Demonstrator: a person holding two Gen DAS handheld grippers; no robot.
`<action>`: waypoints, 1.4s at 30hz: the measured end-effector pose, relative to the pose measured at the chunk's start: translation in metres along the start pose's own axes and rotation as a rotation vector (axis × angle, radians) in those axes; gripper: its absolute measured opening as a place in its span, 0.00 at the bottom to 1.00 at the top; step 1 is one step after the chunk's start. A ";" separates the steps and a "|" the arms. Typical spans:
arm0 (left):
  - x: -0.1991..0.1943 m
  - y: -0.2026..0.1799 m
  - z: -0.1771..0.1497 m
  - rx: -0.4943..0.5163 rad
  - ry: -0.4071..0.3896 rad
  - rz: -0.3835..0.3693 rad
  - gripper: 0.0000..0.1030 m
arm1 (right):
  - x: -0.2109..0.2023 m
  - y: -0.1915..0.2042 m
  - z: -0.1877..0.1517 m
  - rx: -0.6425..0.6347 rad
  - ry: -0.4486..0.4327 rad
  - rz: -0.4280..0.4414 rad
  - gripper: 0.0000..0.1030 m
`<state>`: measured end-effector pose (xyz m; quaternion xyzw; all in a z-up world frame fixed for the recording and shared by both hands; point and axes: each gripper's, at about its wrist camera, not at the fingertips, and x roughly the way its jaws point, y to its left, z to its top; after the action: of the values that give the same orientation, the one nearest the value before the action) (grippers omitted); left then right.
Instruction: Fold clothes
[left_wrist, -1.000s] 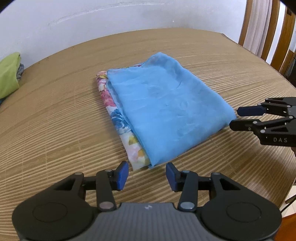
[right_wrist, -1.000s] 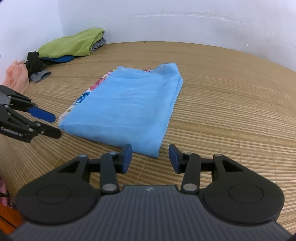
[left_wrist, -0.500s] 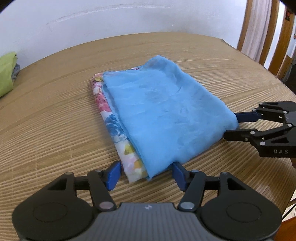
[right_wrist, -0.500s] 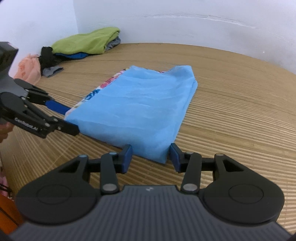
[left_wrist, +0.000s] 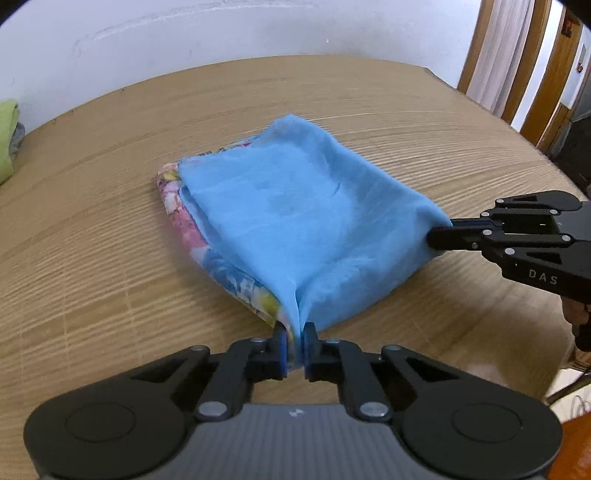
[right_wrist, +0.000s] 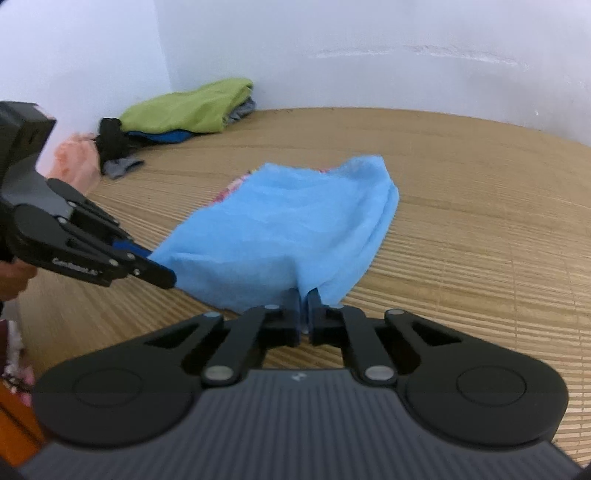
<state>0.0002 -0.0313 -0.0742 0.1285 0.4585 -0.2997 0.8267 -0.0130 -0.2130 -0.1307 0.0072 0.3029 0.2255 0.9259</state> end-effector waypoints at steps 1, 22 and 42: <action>-0.006 0.002 -0.003 -0.020 0.019 -0.022 0.08 | -0.007 0.002 0.001 0.011 0.002 0.022 0.05; -0.039 0.038 0.042 -0.230 -0.051 -0.065 0.11 | -0.030 -0.015 0.026 0.431 -0.159 0.188 0.05; 0.014 0.071 0.081 -0.269 -0.033 0.134 0.36 | 0.051 -0.057 0.057 0.390 -0.024 -0.069 0.60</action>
<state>0.1045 -0.0197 -0.0462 0.0419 0.4711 -0.1818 0.8621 0.0793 -0.2358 -0.1213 0.1790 0.3297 0.1305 0.9177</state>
